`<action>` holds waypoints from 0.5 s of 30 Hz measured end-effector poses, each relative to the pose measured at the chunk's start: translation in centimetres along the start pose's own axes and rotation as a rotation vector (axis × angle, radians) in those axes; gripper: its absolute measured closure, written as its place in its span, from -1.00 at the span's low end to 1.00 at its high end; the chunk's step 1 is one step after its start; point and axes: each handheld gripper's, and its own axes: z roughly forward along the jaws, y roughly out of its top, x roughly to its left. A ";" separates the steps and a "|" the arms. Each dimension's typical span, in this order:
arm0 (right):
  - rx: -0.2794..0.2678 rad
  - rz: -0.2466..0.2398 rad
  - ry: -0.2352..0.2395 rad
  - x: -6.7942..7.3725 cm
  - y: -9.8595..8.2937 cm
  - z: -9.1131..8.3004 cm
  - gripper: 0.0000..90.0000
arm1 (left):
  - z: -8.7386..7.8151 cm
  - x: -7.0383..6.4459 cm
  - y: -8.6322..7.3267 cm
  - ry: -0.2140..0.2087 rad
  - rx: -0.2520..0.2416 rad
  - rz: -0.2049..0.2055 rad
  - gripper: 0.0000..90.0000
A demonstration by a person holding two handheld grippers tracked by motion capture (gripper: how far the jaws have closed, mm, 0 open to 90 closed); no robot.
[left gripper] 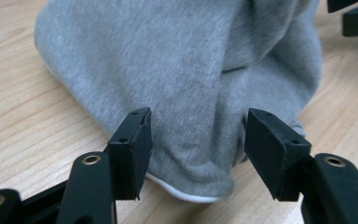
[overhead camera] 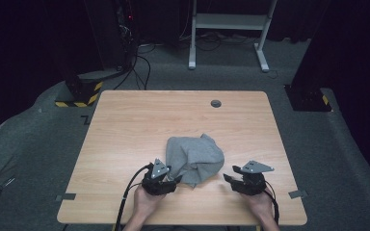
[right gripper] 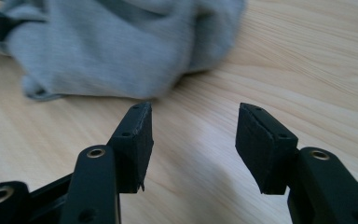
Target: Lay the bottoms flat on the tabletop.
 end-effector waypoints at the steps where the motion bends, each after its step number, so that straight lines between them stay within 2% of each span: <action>1: 0.000 0.000 0.000 0.0 0.0 0.0 0.03 | 0.0 0.1 0.0 0.003 0.002 -0.001 -0.07; 7: -0.006 -0.065 0.090 2.2 0.8 1.3 0.00 | 0.1 0.2 0.0 -0.001 0.003 -0.009 0.02; 12: -0.006 -0.087 0.115 3.2 1.3 2.0 -0.02 | 0.3 0.2 0.1 -0.014 0.010 -0.014 0.14; 15: -0.012 -0.103 0.112 3.8 1.6 2.3 -0.05 | 0.4 0.3 0.2 -0.032 0.013 -0.031 0.22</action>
